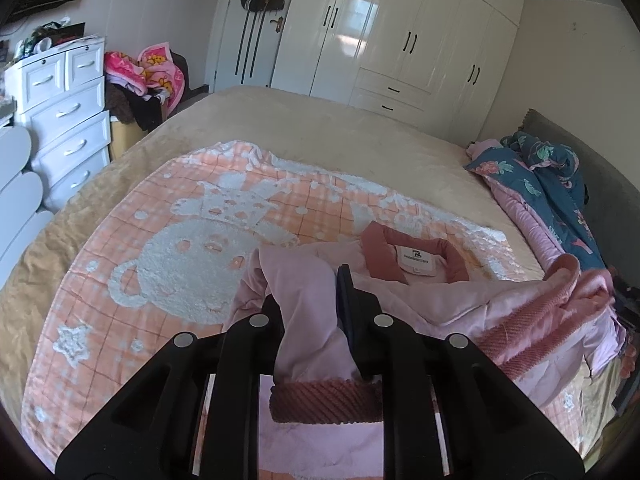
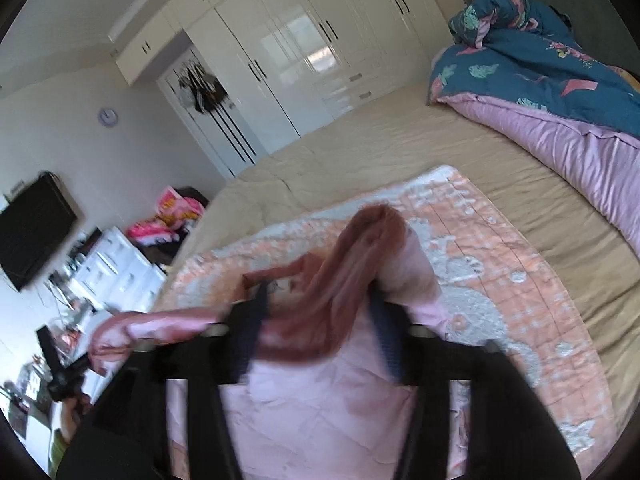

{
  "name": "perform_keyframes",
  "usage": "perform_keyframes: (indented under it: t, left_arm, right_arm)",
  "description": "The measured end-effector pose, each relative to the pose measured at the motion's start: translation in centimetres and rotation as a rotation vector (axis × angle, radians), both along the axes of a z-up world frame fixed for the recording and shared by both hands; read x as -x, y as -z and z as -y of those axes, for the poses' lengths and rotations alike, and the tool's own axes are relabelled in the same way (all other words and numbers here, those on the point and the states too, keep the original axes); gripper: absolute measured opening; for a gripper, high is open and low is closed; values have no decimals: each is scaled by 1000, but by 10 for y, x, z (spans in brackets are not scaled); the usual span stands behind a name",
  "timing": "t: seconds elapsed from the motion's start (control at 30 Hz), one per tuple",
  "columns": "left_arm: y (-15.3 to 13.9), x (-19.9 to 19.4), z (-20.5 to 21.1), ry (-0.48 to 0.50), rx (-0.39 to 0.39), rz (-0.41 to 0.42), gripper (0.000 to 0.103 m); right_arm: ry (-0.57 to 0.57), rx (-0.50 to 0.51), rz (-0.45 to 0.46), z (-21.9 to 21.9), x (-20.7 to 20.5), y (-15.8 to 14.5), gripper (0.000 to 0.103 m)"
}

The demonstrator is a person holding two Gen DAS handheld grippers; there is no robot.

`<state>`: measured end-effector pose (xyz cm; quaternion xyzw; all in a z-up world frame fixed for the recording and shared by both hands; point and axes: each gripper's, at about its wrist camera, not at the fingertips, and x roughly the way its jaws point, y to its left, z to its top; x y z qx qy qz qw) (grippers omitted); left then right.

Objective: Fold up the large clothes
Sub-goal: 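Open the right tool, then the left tool, releasing the folded jacket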

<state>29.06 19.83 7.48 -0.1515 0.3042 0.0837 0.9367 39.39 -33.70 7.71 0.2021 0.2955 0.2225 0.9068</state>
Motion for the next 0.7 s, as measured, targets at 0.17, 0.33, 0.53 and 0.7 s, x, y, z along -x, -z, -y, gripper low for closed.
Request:
perform_keyframes:
  t: [0.17, 0.33, 0.53, 0.7]
  left_arm:
    - [3, -7, 2, 10, 4, -4, 11]
    - [9, -15, 11, 15, -21, -18, 13]
    - [8, -15, 17, 15, -59, -16, 13]
    - [8, -15, 20, 17, -72, -18, 17]
  right_arm:
    - [-19, 20, 34, -4, 8, 7, 77]
    - [-39, 152, -9, -29, 16, 40, 78]
    - [-103, 326, -70, -69, 31, 98, 81]
    - [-129, 360, -132, -85, 35, 128, 86]
